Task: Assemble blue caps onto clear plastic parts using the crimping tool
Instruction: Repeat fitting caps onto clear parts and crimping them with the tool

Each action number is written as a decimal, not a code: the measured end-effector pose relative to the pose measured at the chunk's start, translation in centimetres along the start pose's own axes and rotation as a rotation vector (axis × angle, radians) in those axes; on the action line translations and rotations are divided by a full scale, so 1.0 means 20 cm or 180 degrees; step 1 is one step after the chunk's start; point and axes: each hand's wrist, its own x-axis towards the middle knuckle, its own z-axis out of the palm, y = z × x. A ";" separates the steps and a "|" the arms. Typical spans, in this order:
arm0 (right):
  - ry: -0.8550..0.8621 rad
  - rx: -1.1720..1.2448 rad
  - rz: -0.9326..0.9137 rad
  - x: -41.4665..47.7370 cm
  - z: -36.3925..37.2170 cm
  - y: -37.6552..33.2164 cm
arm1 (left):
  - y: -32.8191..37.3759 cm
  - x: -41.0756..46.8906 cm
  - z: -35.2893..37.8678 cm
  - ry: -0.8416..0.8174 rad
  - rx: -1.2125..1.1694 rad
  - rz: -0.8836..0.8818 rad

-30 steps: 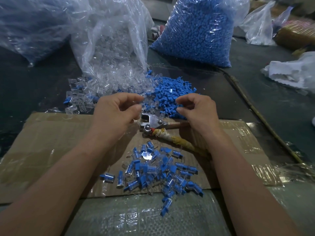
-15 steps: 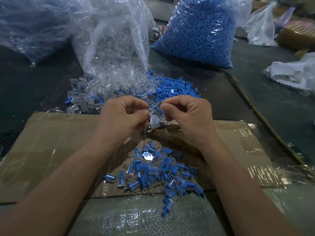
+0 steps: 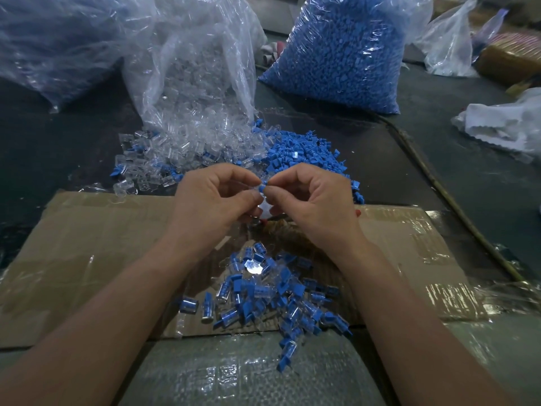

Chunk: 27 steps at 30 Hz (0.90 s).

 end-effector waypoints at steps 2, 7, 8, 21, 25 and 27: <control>-0.0052 0.0113 0.0026 0.00 0.00 0.00 | 0.00 0.00 0.00 0.0046 0.0028 0.0057; -0.0040 0.0069 0.0016 -0.01 0.00 0.00 | 0.00 0.00 0.00 0.0005 0.0104 0.0134; -0.0042 0.0090 0.0021 -0.01 0.00 0.00 | 0.00 0.00 0.00 -0.0033 0.0075 0.0114; 0.0027 0.0437 -0.0212 0.00 0.00 0.03 | 0.01 0.00 0.01 -0.0120 -0.0527 -0.0148; 0.0191 0.0307 -0.0583 0.00 0.00 0.04 | 0.03 -0.01 0.00 -0.0181 -0.0638 -0.0173; 0.0219 0.0197 -0.0692 -0.01 0.00 0.04 | 0.03 -0.01 0.00 -0.0198 -0.0677 -0.0176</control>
